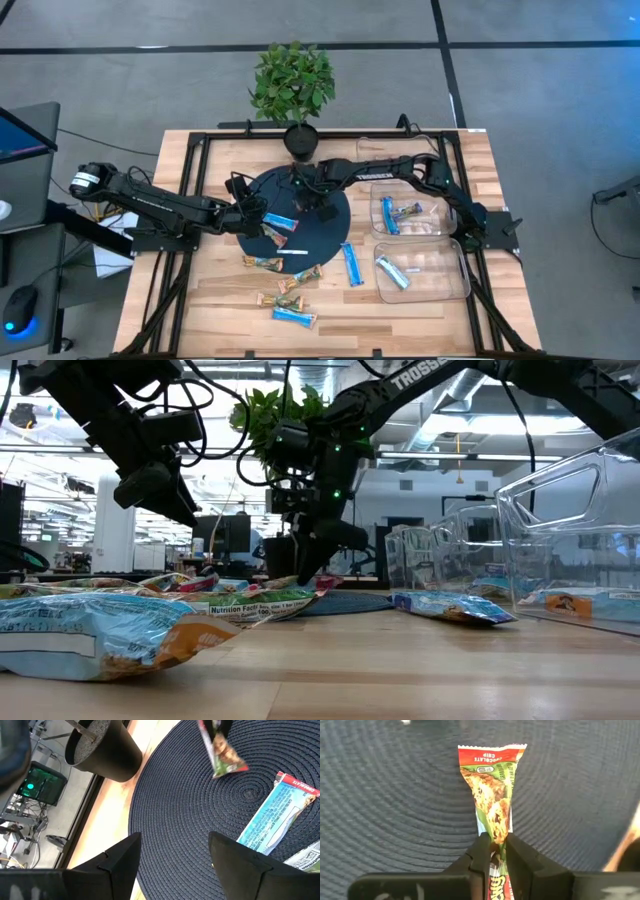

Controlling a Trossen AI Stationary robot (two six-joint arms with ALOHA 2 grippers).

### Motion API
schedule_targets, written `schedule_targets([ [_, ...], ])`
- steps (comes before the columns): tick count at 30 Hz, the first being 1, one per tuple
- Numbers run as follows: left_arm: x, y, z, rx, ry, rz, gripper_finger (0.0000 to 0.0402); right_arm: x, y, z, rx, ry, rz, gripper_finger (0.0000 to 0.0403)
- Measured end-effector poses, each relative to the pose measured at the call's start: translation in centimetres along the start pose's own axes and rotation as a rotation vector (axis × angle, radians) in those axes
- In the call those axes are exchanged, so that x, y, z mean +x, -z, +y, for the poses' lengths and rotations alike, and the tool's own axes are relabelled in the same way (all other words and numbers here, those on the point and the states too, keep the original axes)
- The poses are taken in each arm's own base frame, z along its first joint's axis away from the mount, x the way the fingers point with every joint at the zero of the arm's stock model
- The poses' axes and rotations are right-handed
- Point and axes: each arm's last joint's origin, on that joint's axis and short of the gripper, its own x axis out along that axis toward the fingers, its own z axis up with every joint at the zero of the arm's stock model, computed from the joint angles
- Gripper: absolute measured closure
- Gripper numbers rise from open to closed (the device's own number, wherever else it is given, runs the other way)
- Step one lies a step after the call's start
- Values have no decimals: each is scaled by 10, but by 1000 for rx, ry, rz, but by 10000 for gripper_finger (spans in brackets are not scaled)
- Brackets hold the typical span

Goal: Pick and place Granola Bars by type
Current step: Put the red granola bar into the top transparent bin

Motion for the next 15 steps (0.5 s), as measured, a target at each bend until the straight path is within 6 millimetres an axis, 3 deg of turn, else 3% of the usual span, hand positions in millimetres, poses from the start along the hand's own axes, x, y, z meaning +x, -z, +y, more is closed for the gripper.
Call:
schedule_targets([
  [8, 0, 0, 0, 1, 0, 0, 173, -22, -8, 9, -22, 37, 43, 365],
  [15, 0, 0, 0, 0, 0, 0, 173, -63, -9, 9, 3, 81, 89, 365],
])
